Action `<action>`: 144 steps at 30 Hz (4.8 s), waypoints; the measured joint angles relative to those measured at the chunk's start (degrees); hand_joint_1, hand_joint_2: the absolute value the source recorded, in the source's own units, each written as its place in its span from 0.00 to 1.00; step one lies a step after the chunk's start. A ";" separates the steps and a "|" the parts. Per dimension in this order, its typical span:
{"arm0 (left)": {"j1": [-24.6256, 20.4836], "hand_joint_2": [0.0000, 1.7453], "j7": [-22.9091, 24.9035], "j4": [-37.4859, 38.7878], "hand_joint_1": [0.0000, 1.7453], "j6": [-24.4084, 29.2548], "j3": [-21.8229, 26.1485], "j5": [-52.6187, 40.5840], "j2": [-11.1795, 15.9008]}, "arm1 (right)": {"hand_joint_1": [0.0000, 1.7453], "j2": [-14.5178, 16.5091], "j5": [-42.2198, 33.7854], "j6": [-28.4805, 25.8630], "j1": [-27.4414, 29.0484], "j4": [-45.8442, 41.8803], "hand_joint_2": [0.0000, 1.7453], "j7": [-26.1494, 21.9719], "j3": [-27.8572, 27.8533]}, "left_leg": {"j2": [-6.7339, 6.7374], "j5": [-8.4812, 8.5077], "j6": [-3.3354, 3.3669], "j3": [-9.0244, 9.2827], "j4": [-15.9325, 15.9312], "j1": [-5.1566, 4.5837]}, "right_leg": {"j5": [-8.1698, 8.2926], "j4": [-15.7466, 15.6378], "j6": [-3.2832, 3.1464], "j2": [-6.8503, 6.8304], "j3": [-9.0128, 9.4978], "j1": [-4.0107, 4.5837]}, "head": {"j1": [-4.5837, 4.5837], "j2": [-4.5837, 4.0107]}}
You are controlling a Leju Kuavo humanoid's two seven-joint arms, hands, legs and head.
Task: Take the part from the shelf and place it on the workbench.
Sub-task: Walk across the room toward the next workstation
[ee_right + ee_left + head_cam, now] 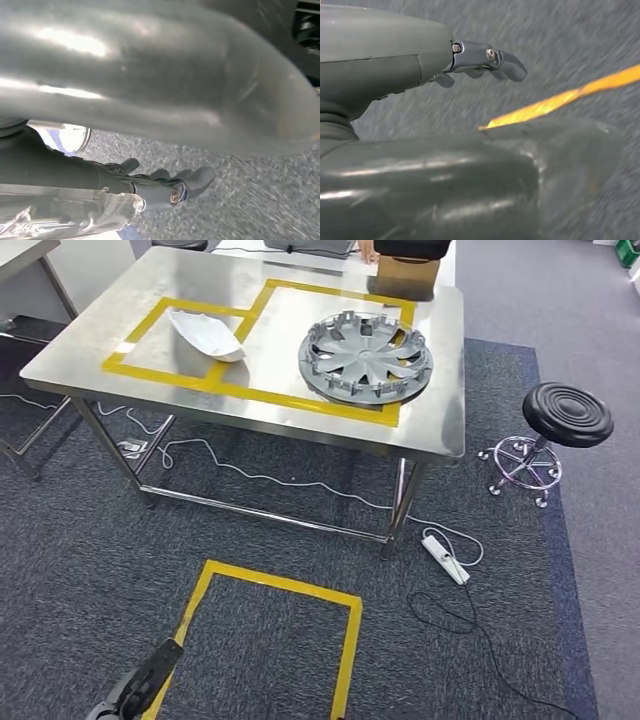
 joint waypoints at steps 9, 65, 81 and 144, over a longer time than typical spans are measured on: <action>4.95 0.00 1.74 0.50 0.00 -4.39 5.40 4.80 -3.45 | 0.00 -0.15 -1.06 -0.22 -0.04 -0.11 0.00 -0.44 -0.85 | 0.04 4.36 -0.87 -4.20 -0.13 -0.47 | -0.27 -13.17 -2.63 -0.04 16.02 1.70 | 0.05 0.00; 6.17 0.00 -0.93 1.41 0.00 -6.56 15.81 9.10 -8.89 | 0.00 -0.33 1.55 1.33 1.03 -0.28 0.00 0.74 -1.49 | -3.57 1.98 -0.23 -2.58 0.74 -0.13 | -3.57 2.22 -0.38 -0.08 5.99 0.43 | 0.14 0.00; 6.61 0.00 -0.14 1.41 0.00 -10.62 17.71 9.69 -8.85 | 0.00 -0.17 1.95 1.61 1.04 -0.27 0.00 0.95 -1.49 | 0.10 -1.36 -3.13 -6.85 10.66 -0.26 | 2.32 -11.27 -2.72 -4.22 11.71 0.51 | -0.57 0.00; 6.54 0.00 3.62 1.43 0.00 -9.08 19.00 6.53 -9.85 | 0.00 -0.48 2.10 1.60 1.00 -0.28 0.00 1.66 -1.57 | 2.37 1.23 -2.17 -3.06 3.20 -0.77 | 3.26 -11.85 -2.09 -4.55 11.02 0.41 | -0.77 0.01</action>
